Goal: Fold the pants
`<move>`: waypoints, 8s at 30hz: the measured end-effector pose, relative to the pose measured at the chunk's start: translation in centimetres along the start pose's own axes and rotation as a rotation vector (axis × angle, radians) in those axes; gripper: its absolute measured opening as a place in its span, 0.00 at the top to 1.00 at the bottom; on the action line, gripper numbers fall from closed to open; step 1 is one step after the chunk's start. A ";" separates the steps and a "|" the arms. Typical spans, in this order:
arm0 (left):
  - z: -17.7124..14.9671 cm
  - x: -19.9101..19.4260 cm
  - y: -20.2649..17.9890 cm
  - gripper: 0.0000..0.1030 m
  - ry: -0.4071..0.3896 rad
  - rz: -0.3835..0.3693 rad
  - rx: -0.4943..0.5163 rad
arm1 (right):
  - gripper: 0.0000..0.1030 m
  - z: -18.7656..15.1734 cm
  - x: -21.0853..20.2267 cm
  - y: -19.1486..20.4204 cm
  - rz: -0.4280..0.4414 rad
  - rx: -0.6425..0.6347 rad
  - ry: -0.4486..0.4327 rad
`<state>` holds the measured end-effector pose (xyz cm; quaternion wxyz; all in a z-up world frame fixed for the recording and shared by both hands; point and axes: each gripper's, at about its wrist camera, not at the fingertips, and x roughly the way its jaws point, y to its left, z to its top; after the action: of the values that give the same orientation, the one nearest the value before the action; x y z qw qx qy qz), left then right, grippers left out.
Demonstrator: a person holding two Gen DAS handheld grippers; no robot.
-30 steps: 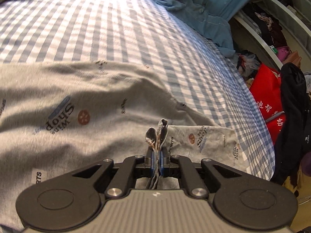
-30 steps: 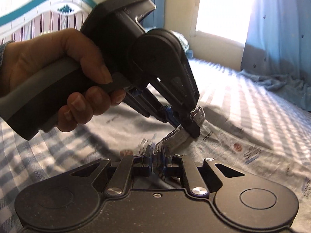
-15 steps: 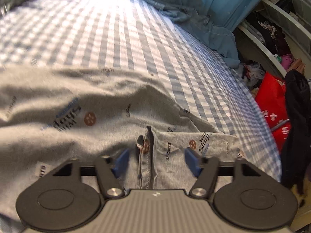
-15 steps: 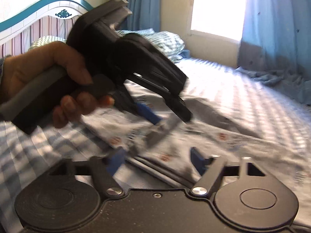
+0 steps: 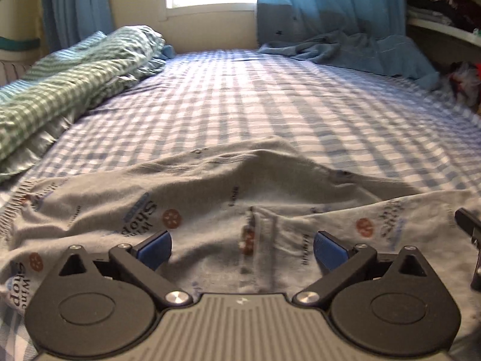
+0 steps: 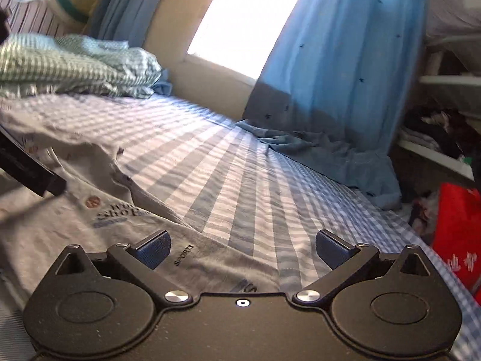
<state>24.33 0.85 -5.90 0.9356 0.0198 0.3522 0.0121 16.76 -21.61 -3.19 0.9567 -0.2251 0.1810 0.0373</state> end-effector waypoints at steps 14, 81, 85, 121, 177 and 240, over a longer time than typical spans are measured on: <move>-0.4 -0.7 2.2 0.00 -0.059 -0.029 -0.096 | 0.02 -3.0 2.9 -4.8 -0.238 0.002 0.144; -7.3 -4.0 27.3 0.29 -0.181 -0.120 -0.763 | 0.02 11.8 12.6 16.7 0.151 -0.255 0.047; -7.6 -4.1 27.7 0.38 -0.182 -0.098 -0.833 | 0.01 11.7 7.7 14.5 0.141 -0.223 -0.017; 3.0 -13.9 -11.0 0.84 -0.279 -0.376 0.195 | 0.01 -6.1 -10.3 -7.9 -0.080 0.136 0.031; -4.9 -12.8 -14.5 0.97 -0.142 -0.422 0.320 | 0.91 -3.2 0.7 -13.4 0.588 0.932 0.196; 4.6 5.9 -2.8 0.00 -0.016 0.009 0.018 | 0.01 -4.4 1.8 -4.6 -0.168 0.143 0.204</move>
<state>31.85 -1.90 -6.44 0.9380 0.0301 0.3449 0.0129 17.74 -27.68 -5.59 0.9465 -0.1735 0.2602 -0.0790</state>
